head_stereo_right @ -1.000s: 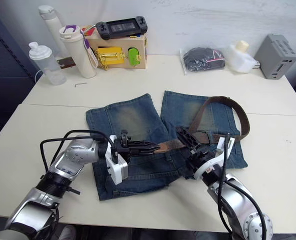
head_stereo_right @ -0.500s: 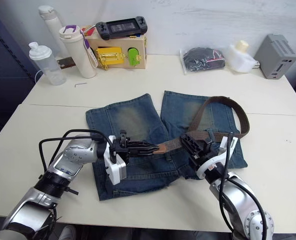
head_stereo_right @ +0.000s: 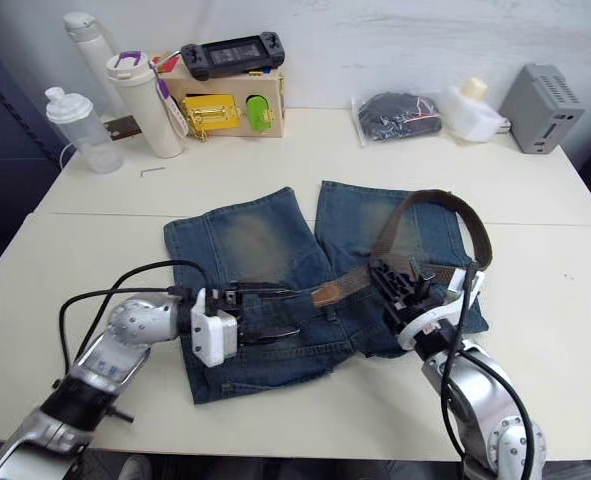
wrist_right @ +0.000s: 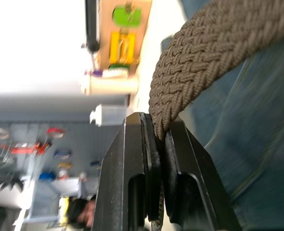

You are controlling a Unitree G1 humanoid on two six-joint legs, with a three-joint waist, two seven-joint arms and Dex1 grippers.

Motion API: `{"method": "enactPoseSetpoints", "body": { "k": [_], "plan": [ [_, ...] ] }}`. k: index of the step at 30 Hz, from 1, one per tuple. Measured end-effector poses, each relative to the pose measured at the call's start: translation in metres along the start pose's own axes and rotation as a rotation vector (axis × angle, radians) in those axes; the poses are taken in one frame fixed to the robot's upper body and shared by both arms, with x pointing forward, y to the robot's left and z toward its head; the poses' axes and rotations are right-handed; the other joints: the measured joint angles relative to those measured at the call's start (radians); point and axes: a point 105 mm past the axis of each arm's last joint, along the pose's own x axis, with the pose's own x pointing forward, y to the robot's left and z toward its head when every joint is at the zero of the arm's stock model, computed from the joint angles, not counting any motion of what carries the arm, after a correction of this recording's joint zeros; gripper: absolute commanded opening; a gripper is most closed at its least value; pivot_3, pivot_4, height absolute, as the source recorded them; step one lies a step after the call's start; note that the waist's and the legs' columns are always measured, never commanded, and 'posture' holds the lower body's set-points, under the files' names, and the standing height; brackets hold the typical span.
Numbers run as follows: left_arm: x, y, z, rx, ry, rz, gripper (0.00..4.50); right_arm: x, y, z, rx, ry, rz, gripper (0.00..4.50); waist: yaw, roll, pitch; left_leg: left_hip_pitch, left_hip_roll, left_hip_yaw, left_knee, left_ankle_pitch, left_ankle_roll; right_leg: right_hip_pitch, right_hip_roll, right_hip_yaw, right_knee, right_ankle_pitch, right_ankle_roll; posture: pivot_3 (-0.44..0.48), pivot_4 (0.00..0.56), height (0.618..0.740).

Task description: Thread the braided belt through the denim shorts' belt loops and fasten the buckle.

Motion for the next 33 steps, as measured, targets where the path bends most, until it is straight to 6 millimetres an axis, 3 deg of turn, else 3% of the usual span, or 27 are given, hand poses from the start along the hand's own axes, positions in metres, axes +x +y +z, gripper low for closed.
{"method": "enactPoseSetpoints", "body": {
  "k": [4,8,13,33],
  "plan": [
    [-0.028,-0.014,0.008,-0.248,0.057,0.029,2.86,-0.002,0.0,0.015,-0.009,-0.042,0.033,0.0,0.0,0.004,0.001,0.0,0.0,-0.001,-0.001,0.0,0.0,0.001,0.0,0.001,-0.002,0.0,0.0,0.0,0.15,0.74],
    [-0.033,-0.021,0.013,-0.4,0.068,0.072,2.86,-0.003,-0.007,0.027,-0.053,-0.041,0.023,0.0,0.011,0.009,0.004,0.0,0.0,-0.002,0.001,0.0,0.0,0.005,0.0,0.001,-0.005,0.0,0.0,0.0,0.15,0.74],
    [-0.031,-0.009,0.022,-0.422,0.058,0.158,2.86,-0.001,-0.017,0.027,-0.127,-0.013,0.019,0.0,0.018,0.01,0.004,0.0,0.0,-0.002,0.001,0.0,0.0,0.006,0.002,0.001,-0.006,0.0,0.0,0.0,0.15,0.74],
    [-0.032,-0.009,0.022,-0.446,0.07,0.158,2.86,0.016,-0.032,0.008,-0.258,0.047,0.046,0.0,0.024,0.011,0.005,0.0,0.0,-0.002,0.001,0.0,0.0,0.005,0.002,0.001,-0.007,0.0,0.0,0.0,0.15,0.74]
  ]
}}
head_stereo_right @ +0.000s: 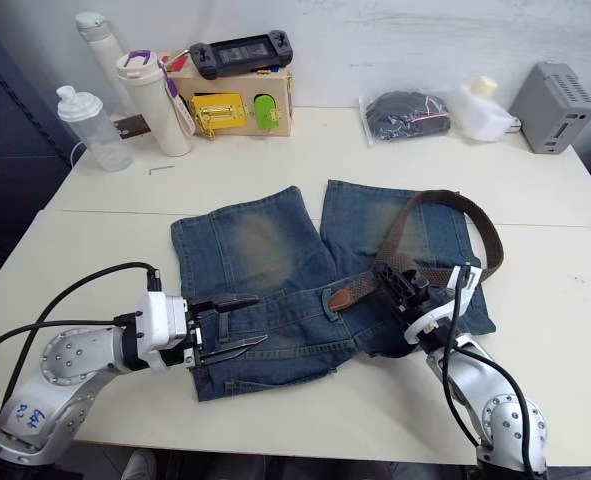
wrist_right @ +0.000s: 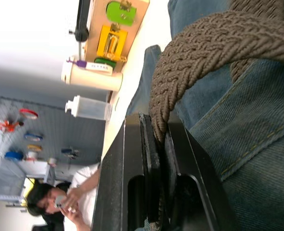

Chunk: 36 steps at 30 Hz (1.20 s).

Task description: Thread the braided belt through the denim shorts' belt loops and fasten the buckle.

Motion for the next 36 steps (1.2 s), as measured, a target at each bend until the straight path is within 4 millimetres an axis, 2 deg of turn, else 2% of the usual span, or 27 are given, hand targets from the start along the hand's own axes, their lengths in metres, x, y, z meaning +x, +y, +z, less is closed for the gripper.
{"method": "enactPoseSetpoints", "body": {
  "k": [6,11,16,21,25,30,36],
  "plan": [
    [0.0,-0.001,0.0,0.0,0.0,-0.009,2.86,0.0,0.006,0.015,-0.094,-0.024,0.026,0.0,0.001,0.0,0.0,0.0,0.0,0.0,0.0,0.0,0.0,0.0,0.0,0.0,-0.001,0.0,0.0,0.0,0.15,0.74],
    [0.001,-0.001,0.0,0.005,0.0,-0.008,2.86,0.002,0.01,0.019,-0.173,-0.02,0.034,0.0,0.001,0.0,0.0,0.0,0.0,0.0,0.0,0.0,0.0,0.0,0.0,0.0,-0.001,0.0,0.0,0.0,0.15,0.74],
    [0.001,-0.001,-0.001,0.012,0.006,-0.014,2.86,0.002,0.014,0.01,-0.227,0.0,0.042,0.0,0.0,0.0,0.0,0.0,0.0,0.0,0.0,0.0,0.0,0.0,0.0,0.0,-0.001,0.0,0.0,0.0,0.15,0.74],
    [0.002,0.0,-0.001,0.01,0.01,-0.015,2.86,-0.003,0.008,0.003,-0.308,0.012,0.042,0.0,0.001,0.0,0.0,0.0,0.0,0.0,0.0,0.0,0.0,0.0,0.0,0.0,-0.001,0.0,0.0,0.0,0.15,0.74],
    [0.003,0.001,0.001,0.013,0.013,-0.017,2.86,-0.005,0.016,0.0,-0.369,-0.014,0.096,0.0,0.001,0.0,0.0,0.0,0.0,0.0,0.0,0.0,0.0,0.0,0.0,0.0,-0.001,0.0,0.0,0.0,0.15,0.74],
    [0.003,0.001,0.003,0.019,0.014,-0.016,2.86,-0.006,0.014,-0.01,-0.445,0.019,0.101,0.0,0.001,0.0,0.0,0.0,0.0,0.0,-0.001,0.0,0.0,0.0,0.0,0.0,-0.001,0.0,0.0,0.0,0.15,0.74],
    [0.003,0.003,0.005,0.022,0.016,-0.012,2.86,-0.004,0.01,-0.021,-0.446,0.016,0.096,0.0,0.0,0.0,0.0,0.0,0.0,0.0,-0.001,0.0,-0.001,-0.001,0.0,0.0,-0.001,0.0,0.0,0.0,0.15,0.74]
  ]
}}
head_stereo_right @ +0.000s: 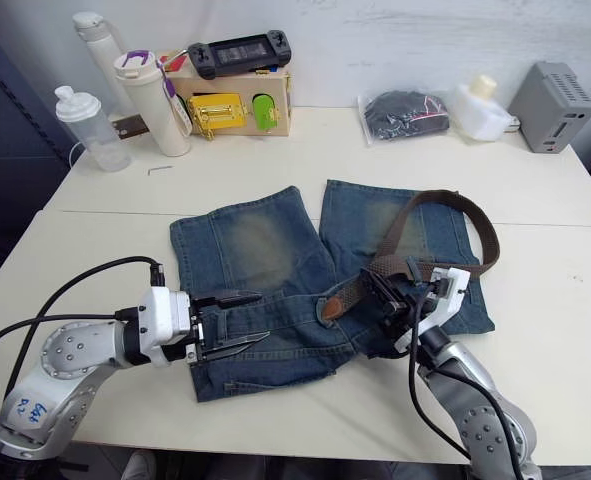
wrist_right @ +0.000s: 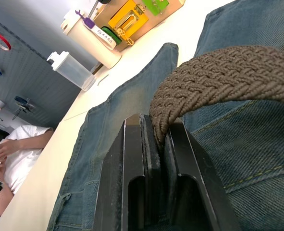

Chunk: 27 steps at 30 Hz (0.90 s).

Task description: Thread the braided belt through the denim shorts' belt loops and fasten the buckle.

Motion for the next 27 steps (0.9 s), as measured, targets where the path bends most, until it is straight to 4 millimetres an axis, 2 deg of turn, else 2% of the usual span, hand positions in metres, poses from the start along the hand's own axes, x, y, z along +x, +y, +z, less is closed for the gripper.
{"method": "enactPoseSetpoints", "body": {
  "k": [6,12,15,19,23,27],
  "plan": [
    [0.0,0.0,0.0,-0.002,0.0,0.0,2.86,0.002,-0.008,-0.024,0.008,0.073,-0.054,0.0,0.0,0.0,0.0,0.0,0.0,0.0,0.0,0.0,0.0,-0.001,0.0,0.0,0.0,0.0,0.0,0.0,0.15,0.74],
    [0.001,0.001,0.001,0.006,0.001,0.0,2.86,0.01,-0.003,-0.023,-0.005,0.082,-0.036,0.0,-0.001,0.0,0.0,0.0,0.0,0.0,-0.001,0.0,-0.001,-0.001,0.0,0.0,0.001,0.0,0.0,0.0,0.15,0.74],
    [0.001,0.001,0.0,0.018,0.008,-0.002,2.86,0.011,-0.003,-0.029,0.014,0.117,-0.047,0.0,-0.001,0.0,0.0,0.0,0.0,0.0,-0.001,0.0,-0.001,-0.001,0.0,0.0,0.001,0.0,0.0,0.0,0.15,0.74],
    [0.005,-0.004,-0.008,0.15,0.053,-0.067,2.86,0.012,-0.002,-0.044,0.091,0.231,-0.062,0.0,-0.001,0.0,0.0,0.001,0.0,0.0,-0.001,0.001,-0.001,-0.001,0.0,0.0,0.0,0.0,0.0,0.0,0.15,0.74],
    [0.011,0.0,-0.025,0.377,0.102,-0.139,2.86,0.018,-0.004,-0.045,0.155,0.314,-0.096,0.0,-0.004,-0.002,-0.001,0.004,0.0,0.0,-0.003,0.001,-0.002,0.0,0.0,0.0,-0.001,0.0,-0.001,0.0,0.15,0.74],
    [0.02,0.01,-0.032,0.581,0.097,-0.168,2.86,0.02,-0.004,-0.042,0.179,0.353,-0.106,0.0,-0.003,-0.002,-0.001,0.004,0.0,0.0,-0.003,0.001,-0.002,0.0,0.0,-0.001,0.001,0.0,-0.001,0.0,0.15,0.74]
  ]
}}
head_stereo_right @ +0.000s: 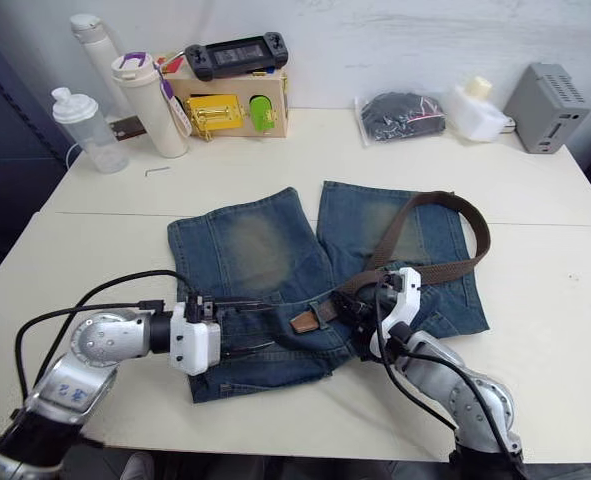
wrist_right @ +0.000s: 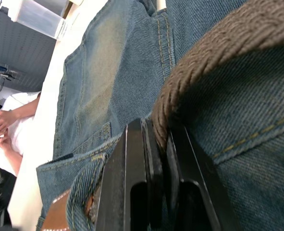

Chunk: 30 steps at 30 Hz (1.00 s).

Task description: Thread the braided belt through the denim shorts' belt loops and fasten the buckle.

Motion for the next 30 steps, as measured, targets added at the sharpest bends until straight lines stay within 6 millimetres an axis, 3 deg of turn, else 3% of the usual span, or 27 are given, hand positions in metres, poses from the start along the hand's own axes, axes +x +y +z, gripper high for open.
{"method": "enactPoseSetpoints", "body": {
  "k": [7,25,30],
  "plan": [
    [0.019,0.004,0.004,0.054,-0.08,0.023,2.86,-0.002,0.003,-0.002,0.003,0.014,-0.011,0.0,-0.003,0.0,0.0,-0.001,0.0,0.0,-0.001,0.0,0.0,-0.002,0.0,0.0,0.004,0.0,0.0,0.0,0.15,0.74],
    [0.034,0.0,-0.007,0.149,-0.057,-0.008,2.86,-0.006,0.007,-0.004,0.007,-0.003,-0.026,0.0,-0.003,0.0,0.0,-0.002,0.0,0.0,-0.001,0.0,0.0,-0.003,0.0,0.0,0.005,0.0,0.0,0.0,0.15,0.74],
    [0.043,0.003,0.0,0.165,-0.093,-0.016,2.86,-0.008,0.006,-0.004,0.014,-0.015,-0.037,0.0,0.0,0.0,0.0,-0.002,0.0,0.0,0.0,0.0,0.0,-0.003,0.0,0.0,0.004,0.0,0.0,0.0,0.15,0.74]
  ]
}}
